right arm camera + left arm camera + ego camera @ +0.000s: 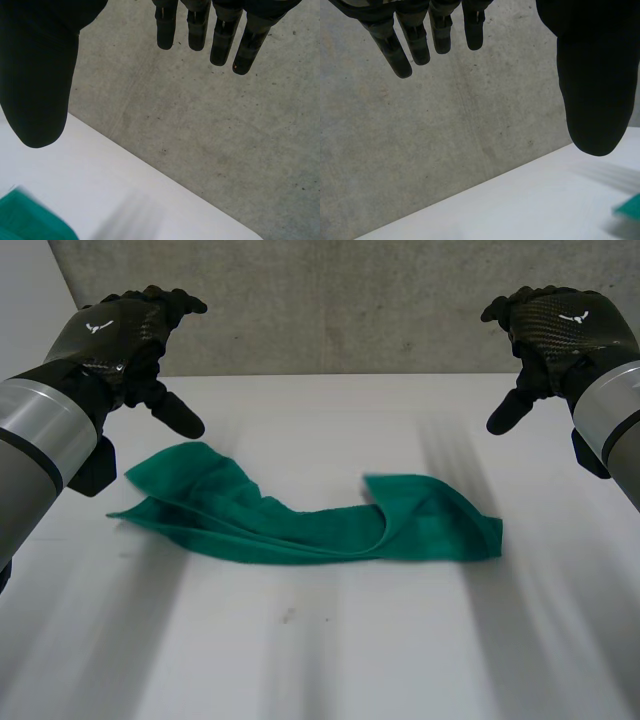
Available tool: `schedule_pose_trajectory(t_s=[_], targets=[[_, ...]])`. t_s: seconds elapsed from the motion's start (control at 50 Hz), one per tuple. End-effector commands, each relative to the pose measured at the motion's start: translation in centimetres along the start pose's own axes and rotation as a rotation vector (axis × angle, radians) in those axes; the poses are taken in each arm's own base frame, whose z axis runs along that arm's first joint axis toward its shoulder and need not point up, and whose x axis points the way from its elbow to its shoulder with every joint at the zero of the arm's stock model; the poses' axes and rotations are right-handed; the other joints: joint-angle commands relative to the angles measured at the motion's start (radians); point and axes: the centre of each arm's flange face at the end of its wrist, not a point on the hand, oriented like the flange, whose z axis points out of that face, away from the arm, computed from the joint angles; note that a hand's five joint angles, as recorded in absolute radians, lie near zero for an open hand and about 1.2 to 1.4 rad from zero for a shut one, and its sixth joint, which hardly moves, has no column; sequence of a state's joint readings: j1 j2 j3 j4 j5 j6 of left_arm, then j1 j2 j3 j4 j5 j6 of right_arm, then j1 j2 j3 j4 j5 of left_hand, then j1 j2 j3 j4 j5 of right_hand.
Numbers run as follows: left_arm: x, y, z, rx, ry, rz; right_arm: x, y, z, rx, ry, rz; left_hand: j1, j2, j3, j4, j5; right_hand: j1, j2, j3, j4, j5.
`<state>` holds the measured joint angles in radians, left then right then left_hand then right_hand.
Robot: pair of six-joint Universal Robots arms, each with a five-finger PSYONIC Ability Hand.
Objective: Fold the towel.
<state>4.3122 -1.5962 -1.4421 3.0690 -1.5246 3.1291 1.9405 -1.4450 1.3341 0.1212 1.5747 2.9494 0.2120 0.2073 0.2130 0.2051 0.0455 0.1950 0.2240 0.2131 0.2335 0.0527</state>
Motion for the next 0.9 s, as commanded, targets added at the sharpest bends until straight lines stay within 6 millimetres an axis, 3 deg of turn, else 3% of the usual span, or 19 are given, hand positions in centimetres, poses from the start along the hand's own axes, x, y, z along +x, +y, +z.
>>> schedule_pose_trajectory(t_s=[0.02,0.1,0.24,0.38,0.4,0.44,0.46,0.52,0.54,0.62,0.68,0.7,0.76,0.78,0.82,0.9], targets=[[0.0,0.1,0.1,-0.003,0.000,0.002,-0.1,0.1,0.1,0.003,-0.011,-0.019,-0.037,-0.032,-0.038,-0.030,-0.045,-0.020,-0.049,-0.039,-0.059,-0.053],[0.0,0.5,0.3,-0.011,0.003,0.006,-0.5,0.4,0.0,-0.001,-0.037,-0.068,-0.034,-0.029,-0.035,-0.027,-0.042,-0.020,-0.049,-0.039,-0.059,-0.053],[0.1,1.4,0.8,-0.037,0.008,0.032,-2.3,3.0,0.2,-0.060,-0.149,-0.267,-0.019,-0.014,-0.020,-0.012,-0.027,-0.020,-0.049,-0.039,-0.059,-0.053],[-0.2,4.2,2.5,-0.113,0.009,0.178,-4.8,5.9,0.6,-0.101,-0.255,-0.480,-0.022,-0.017,-0.023,-0.015,-0.030,-0.020,-0.049,-0.039,-0.059,-0.053],[-0.4,4.6,2.7,-0.121,0.008,0.196,-6.3,6.8,0.7,-0.099,-0.321,-0.535,-0.022,-0.017,-0.023,-0.015,-0.030,-0.020,-0.049,-0.039,-0.059,-0.053],[-0.6,5.4,3.1,-0.143,0.005,0.230,-6.8,7.2,0.7,-0.099,-0.348,-0.551,-0.022,-0.017,-0.023,-0.015,-0.030,-0.020,-0.049,-0.039,-0.059,-0.053],[-0.6,5.7,3.2,-0.151,0.006,0.239,-8.1,8.9,0.9,-0.113,-0.419,-0.581,-0.022,-0.017,-0.023,-0.015,-0.030,-0.020,-0.049,-0.039,-0.059,-0.053],[-0.8,6.5,3.5,-0.175,0.007,0.250,-8.5,9.5,1.0,-0.116,-0.444,-0.587,-0.022,-0.017,-0.023,-0.015,-0.030,-0.020,-0.049,-0.039,-0.059,-0.053],[-0.8,6.5,3.5,-0.176,0.007,0.250,-9.1,10.7,1.5,-0.128,-0.484,-0.593,-0.022,-0.017,-0.023,-0.015,-0.030,-0.019,-0.048,-0.037,-0.058,-0.052],[-1.5,7.1,3.7,-0.196,-0.014,0.246,-10.9,15.0,3.2,-0.177,-0.551,-0.589,-0.022,-0.017,-0.023,-0.015,-0.030,0.165,0.136,0.147,0.127,0.133],[-1.7,7.4,3.6,-0.206,-0.019,0.245,-11.3,15.7,3.9,-0.167,-0.551,-0.592,-0.022,-0.017,-0.023,-0.015,-0.030,0.251,0.222,0.233,0.212,0.218],[-1.7,7.5,3.5,-0.212,-0.018,0.245,-11.8,16.4,4.8,-0.141,-0.541,-0.595,-0.022,-0.017,-0.023,-0.015,-0.030,0.385,0.356,0.367,0.346,0.353],[-1.7,8.1,3.2,-0.227,-0.015,0.243,-12.0,16.9,5.8,-0.108,-0.522,-0.596,-0.022,-0.017,-0.023,-0.015,-0.030,0.626,0.597,0.608,0.587,0.594],[-1.8,8.3,3.2,-0.232,-0.016,0.242,-12.1,17.0,6.5,-0.082,-0.503,-0.597,-0.022,-0.017,-0.023,-0.015,-0.030,0.912,0.883,0.894,0.873,0.880],[-2.1,8.7,3.1,-0.241,-0.026,0.241,-12.0,16.7,7.2,-0.056,-0.476,-0.600,-0.022,-0.017,-0.023,-0.015,-0.030,1.163,1.134,1.145,1.124,1.131],[-3.0,9.3,3.1,-0.253,-0.049,0.237,-11.8,15.6,7.9,-0.026,-0.426,-0.597,-0.022,-0.017,-0.023,-0.015,-0.030,1.201,1.172,1.183,1.163,1.169]])
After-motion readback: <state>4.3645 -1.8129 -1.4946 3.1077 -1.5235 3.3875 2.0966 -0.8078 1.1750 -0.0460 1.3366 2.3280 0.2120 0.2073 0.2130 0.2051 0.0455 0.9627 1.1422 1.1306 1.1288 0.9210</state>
